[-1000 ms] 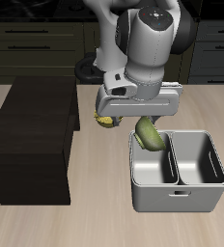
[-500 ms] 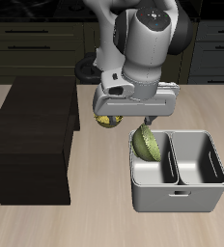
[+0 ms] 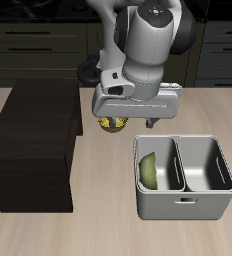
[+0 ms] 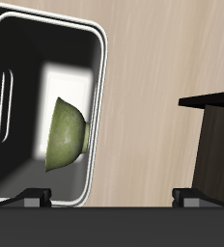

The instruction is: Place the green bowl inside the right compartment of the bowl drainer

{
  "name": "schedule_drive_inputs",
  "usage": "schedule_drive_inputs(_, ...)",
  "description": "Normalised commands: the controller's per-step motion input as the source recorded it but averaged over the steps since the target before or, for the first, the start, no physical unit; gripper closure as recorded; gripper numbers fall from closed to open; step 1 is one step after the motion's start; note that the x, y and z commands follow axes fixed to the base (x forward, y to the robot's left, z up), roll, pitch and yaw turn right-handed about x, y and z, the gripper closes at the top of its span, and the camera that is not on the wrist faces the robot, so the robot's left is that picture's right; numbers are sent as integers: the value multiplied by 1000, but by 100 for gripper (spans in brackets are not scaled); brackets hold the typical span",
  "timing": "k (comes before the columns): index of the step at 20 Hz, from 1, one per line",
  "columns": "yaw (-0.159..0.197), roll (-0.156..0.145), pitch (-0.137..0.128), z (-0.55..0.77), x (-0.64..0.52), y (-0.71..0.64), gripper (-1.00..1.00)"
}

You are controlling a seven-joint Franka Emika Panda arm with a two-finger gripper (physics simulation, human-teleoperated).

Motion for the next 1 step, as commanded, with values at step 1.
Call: schedule_drive_inputs(1,-40,-11,-48,272,-237,-263,-100)
